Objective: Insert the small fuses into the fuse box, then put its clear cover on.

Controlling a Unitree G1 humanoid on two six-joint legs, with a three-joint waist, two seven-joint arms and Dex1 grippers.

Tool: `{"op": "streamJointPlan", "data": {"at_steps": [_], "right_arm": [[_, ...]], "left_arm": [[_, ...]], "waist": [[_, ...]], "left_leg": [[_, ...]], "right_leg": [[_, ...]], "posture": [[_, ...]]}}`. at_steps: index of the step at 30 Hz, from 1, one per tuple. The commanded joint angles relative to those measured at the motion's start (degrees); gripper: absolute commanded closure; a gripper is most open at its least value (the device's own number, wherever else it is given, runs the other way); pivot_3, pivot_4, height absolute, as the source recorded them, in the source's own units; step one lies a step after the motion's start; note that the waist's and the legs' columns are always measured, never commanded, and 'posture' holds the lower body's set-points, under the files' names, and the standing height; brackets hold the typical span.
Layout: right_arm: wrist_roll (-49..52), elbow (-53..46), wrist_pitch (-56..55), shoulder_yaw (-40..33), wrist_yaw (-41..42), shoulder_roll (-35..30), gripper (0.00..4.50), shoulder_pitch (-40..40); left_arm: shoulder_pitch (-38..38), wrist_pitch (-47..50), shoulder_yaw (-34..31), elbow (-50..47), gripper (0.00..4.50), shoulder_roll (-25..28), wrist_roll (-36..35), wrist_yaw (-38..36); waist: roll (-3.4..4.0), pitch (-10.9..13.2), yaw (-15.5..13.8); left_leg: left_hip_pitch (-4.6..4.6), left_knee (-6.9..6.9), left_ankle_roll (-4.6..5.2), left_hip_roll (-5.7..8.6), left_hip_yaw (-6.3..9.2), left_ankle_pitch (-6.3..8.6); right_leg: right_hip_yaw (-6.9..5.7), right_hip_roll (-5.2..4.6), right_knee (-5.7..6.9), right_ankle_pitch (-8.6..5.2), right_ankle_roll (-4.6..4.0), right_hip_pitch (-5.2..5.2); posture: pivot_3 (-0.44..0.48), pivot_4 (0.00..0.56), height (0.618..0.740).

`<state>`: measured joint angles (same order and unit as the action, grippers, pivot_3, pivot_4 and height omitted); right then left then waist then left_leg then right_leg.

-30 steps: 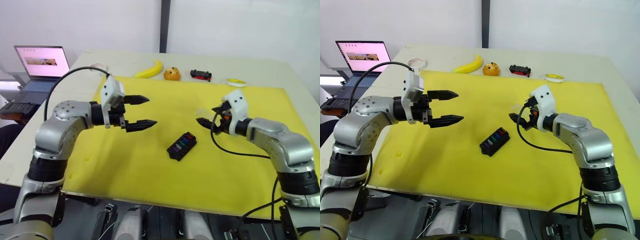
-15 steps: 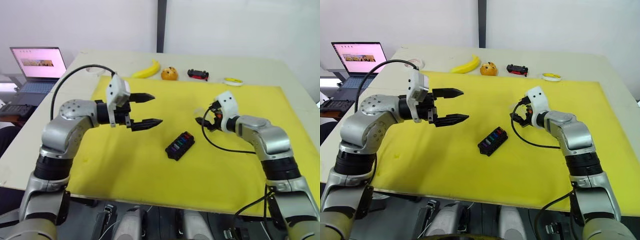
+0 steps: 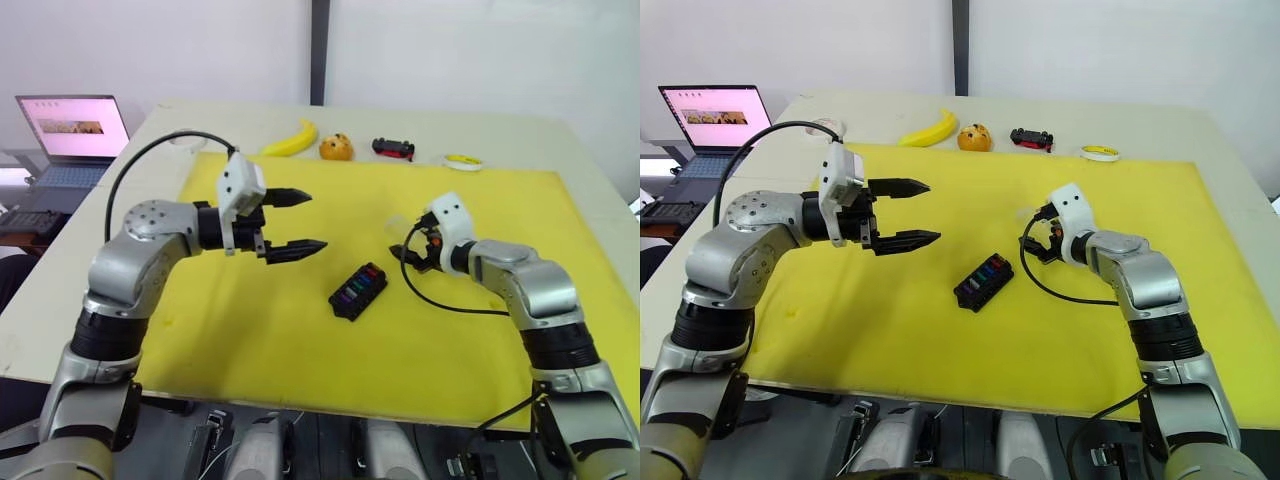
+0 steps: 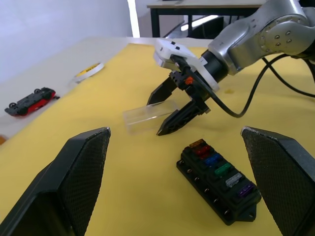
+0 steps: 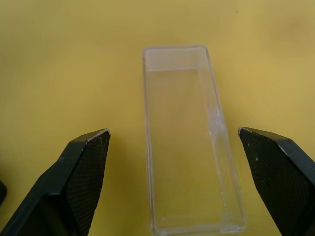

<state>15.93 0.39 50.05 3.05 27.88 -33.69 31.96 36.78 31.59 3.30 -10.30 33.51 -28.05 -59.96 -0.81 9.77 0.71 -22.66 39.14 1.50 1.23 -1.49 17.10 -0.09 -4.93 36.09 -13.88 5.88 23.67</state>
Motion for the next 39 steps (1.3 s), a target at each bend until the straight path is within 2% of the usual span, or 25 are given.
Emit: {"op": "streamJointPlan", "data": {"at_steps": [1,8,11,13,15,20,27,30,35,39], "right_arm": [[-0.54,-1.38,-1.08,-1.4,-0.32,0.51,0.07,0.76],[-0.86,-1.27,-1.48,-1.34,-0.71,1.47,0.07,0.77],[-0.92,-1.49,-1.52,-1.48,-0.71,1.59,0.92,0.68],[-1.01,-1.71,-1.54,-1.64,-0.79,1.63,1.97,0.6],[-0.88,-2.55,-1.4,-2.18,-1.04,1.63,2.81,0.47],[1.61,-8.66,0.4,-4.89,-0.34,1.4,2.8,-1.41],[9.82,-25.76,5.01,-12.32,6.67,-5.65,2.8,-12.35],[12.47,-30.39,5.97,-15.59,9.98,-10.11,2.8,-17.37],[15.39,-33.37,7.37,-17.7,11.23,-13.12,2.8,-19.85],[16.23,-33.64,7.61,-17.63,10.69,-13.98,2.8,-19.75]], "left_arm": [[1.3,-1.45,-0.23,-1.43,0.0,-0.08,-0.05,0.1],[1.26,-1.59,0.08,-1.58,0.0,-0.31,-0.21,0.27],[1.05,-1.62,0.2,-1.77,0.0,-0.34,-0.22,0.26],[0.71,-1.71,0.33,-1.97,0.0,-0.33,-0.15,0.27],[0.02,-1.67,0.47,-2.51,0.0,-0.27,-0.13,0.36],[-4.93,-0.8,0.76,-6.32,0.0,0.23,-0.3,1.23],[-23.38,1.14,0.1,-20.48,0.0,-0.8,0.25,10.81],[-31.6,-1.08,2.92,-26.11,0.0,-0.9,4.76,15.3],[-36.85,-2.62,8.64,-27.31,0.0,-4.47,10.95,22.84],[-36.87,-3.51,12.97,-25.56,0.0,-8.31,13.87,26.15]], "waist": [[0.0,0.0,0.0],[0.0,0.0,-0.03],[0.0,0.0,0.0],[0.0,0.0,0.0],[0.0,0.0,0.0],[0.01,0.01,0.0],[0.03,0.0,-0.13],[0.03,0.0,-0.18],[0.06,-0.02,-0.18],[0.07,-0.02,-0.23]], "left_leg": [[0.0,0.0,0.0,0.0,0.0,0.0],[0.0,-0.01,0.0,0.0,0.0,0.0],[-0.01,-0.01,0.0,0.0,0.0,0.0],[-0.01,-0.01,0.0,0.0,0.0,0.0],[-0.01,-0.02,0.0,0.0,0.0,0.0],[-0.05,-0.04,0.0,0.0,0.0,0.0],[-0.59,-0.05,-0.01,0.0,0.04,0.0],[-0.69,-0.03,-0.03,0.0,0.05,0.0],[-0.66,-0.03,-0.04,0.0,0.05,0.0],[-0.68,-0.04,-0.03,0.0,0.05,0.01]], "right_leg": [[0.0,0.0,0.0,0.0,0.0,0.0],[0.0,-0.02,0.0,0.0,0.0,0.01],[0.0,-0.04,-0.01,0.0,0.0,0.01],[0.0,-0.04,-0.01,0.0,0.0,0.01],[0.0,-0.04,-0.01,0.0,0.0,0.01],[0.0,-0.07,-0.02,0.0,0.0,0.05],[0.08,-0.18,-0.02,0.01,0.0,0.59],[0.08,-0.24,-0.02,0.02,-0.02,0.7],[0.08,-0.26,-0.04,-0.08,-0.27,0.67],[0.07,-0.26,-0.08,-0.08,-0.27,0.68]], "posture": [[0.0,0.15,0.74],[0.0,0.15,0.74],[0.0,0.15,0.74],[0.0,0.15,0.74],[0.0,0.15,0.74],[0.0,0.15,0.74],[0.0,0.15,0.74],[0.0,0.15,0.74],[0.0,0.15,0.74],[0.0,0.15,0.74]]}}
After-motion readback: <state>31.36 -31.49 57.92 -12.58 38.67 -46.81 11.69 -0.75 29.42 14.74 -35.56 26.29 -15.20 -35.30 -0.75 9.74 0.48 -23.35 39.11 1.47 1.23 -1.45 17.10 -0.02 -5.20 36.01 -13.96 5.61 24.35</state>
